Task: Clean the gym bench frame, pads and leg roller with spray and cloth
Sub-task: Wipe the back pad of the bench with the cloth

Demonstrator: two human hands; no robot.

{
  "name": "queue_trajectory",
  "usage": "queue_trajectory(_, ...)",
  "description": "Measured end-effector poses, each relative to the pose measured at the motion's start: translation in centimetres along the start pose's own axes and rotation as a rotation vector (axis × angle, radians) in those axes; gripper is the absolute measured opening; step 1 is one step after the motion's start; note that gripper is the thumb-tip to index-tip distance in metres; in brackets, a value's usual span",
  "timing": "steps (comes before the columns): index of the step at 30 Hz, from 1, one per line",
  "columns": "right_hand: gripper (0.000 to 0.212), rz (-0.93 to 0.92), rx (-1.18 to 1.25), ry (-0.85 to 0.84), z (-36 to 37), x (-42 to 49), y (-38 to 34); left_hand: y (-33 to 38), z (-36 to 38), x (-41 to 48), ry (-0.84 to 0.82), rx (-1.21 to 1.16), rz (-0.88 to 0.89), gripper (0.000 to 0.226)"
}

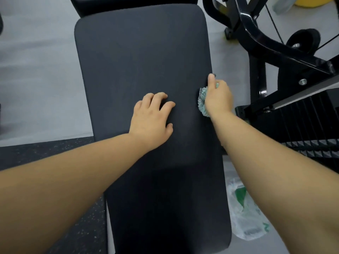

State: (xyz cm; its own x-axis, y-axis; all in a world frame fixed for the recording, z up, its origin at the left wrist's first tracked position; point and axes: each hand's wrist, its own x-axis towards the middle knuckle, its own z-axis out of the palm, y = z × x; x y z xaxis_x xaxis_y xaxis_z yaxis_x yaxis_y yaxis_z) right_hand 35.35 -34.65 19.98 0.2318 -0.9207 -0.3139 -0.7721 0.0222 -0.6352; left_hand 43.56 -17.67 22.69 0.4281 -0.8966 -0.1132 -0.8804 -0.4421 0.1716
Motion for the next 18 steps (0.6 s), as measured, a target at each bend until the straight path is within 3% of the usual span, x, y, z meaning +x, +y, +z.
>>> queue_trajectory(6, 0.042, 0.029, 0.023, 0.007, -0.2, -3.8, 3.2, -1.1, -1.2, 2.0, 0.009, -0.013, 0.075, 0.053)
queue_trajectory(11, 0.04, 0.097, 0.006, -0.118, -2.1, -7.5, 6.4, -3.4, -3.5, 4.7, 0.018, -0.091, -0.051, 0.053)
queue_trajectory(18, 0.04, -0.001, 0.035, 0.003, 0.2, 3.3, -4.3, -5.9, -5.0, 7.2, -0.067, 0.031, -0.05, 0.082)
